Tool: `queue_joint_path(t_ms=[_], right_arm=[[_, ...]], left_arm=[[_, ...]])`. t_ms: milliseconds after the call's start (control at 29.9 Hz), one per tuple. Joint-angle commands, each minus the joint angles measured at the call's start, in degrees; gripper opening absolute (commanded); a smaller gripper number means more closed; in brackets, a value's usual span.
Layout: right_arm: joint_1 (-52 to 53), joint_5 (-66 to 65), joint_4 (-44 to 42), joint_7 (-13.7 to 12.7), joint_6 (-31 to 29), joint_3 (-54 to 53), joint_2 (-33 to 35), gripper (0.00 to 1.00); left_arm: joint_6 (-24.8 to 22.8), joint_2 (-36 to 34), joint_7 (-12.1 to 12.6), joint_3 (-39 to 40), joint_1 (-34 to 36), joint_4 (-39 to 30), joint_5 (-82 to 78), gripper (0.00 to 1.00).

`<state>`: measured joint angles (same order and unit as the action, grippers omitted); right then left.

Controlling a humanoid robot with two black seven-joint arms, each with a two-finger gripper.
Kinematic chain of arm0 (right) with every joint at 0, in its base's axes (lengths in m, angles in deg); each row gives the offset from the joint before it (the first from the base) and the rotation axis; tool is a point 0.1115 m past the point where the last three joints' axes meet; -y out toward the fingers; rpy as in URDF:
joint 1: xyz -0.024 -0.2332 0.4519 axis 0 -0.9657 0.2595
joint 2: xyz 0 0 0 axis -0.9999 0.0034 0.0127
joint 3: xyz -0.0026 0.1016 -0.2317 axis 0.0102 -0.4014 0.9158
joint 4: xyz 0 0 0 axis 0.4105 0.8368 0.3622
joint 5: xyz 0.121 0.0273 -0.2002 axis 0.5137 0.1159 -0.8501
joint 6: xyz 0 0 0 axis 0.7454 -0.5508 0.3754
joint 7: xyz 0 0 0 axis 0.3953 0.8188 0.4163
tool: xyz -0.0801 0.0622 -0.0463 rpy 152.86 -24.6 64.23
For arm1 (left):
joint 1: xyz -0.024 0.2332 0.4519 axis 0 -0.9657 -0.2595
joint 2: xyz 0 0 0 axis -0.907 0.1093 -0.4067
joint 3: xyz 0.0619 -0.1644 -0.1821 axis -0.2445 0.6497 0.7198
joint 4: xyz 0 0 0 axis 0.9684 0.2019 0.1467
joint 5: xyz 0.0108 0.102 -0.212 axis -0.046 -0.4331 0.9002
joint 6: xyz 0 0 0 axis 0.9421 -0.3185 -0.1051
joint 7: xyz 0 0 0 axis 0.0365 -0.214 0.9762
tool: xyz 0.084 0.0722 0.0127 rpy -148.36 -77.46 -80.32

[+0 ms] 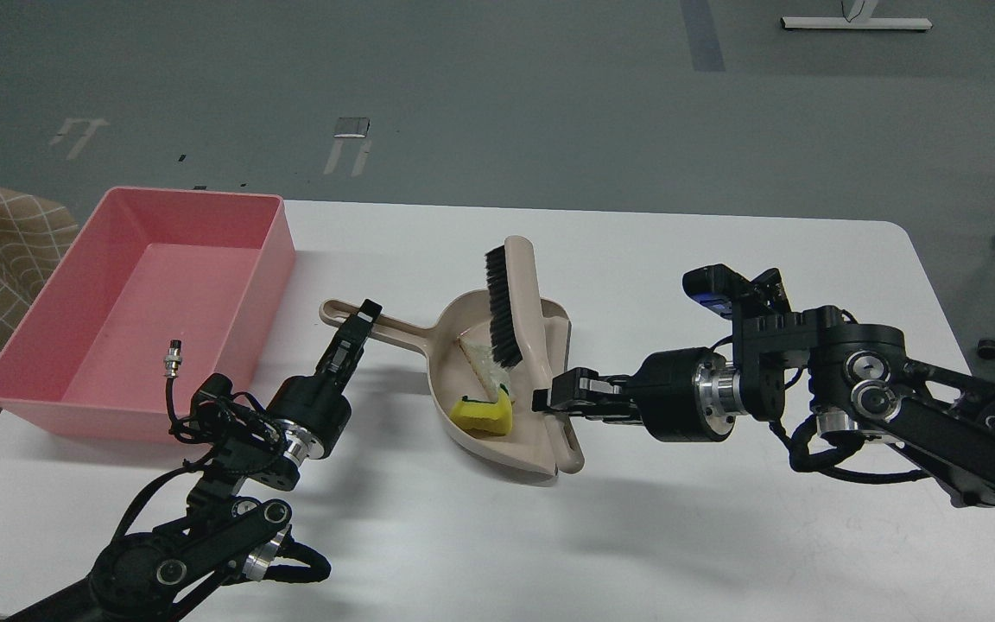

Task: Sweep and dump garbage into bin
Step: 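Sweep the yellow garbage into the dustpan with the brush, then lift the brush away from the dustpan with the right gripper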

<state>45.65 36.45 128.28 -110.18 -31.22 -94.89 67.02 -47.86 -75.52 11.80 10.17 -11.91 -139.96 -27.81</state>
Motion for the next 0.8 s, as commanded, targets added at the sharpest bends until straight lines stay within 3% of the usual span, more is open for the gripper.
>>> queue_joint_path(t_ms=[0,334,769], right_arm=[[0.01,0.61,0.26,0.08,0.02,-2.09,1.04,0.05],[0.18,0.88,0.96,0.08,0.02,-7.99,2.71,0.05],[-0.08,0.96,0.79,0.35,0.02,-13.53,10.88,0.06]], left_arm=[[0.00,0.09,-0.04,0.00,-0.16,0.00,0.01,0.00],[0.00,0.01,-0.04,0.00,0.01,0.00,0.01,0.00],[0.00,-0.26,-0.04,0.00,0.01,0.00,0.10,0.00]])
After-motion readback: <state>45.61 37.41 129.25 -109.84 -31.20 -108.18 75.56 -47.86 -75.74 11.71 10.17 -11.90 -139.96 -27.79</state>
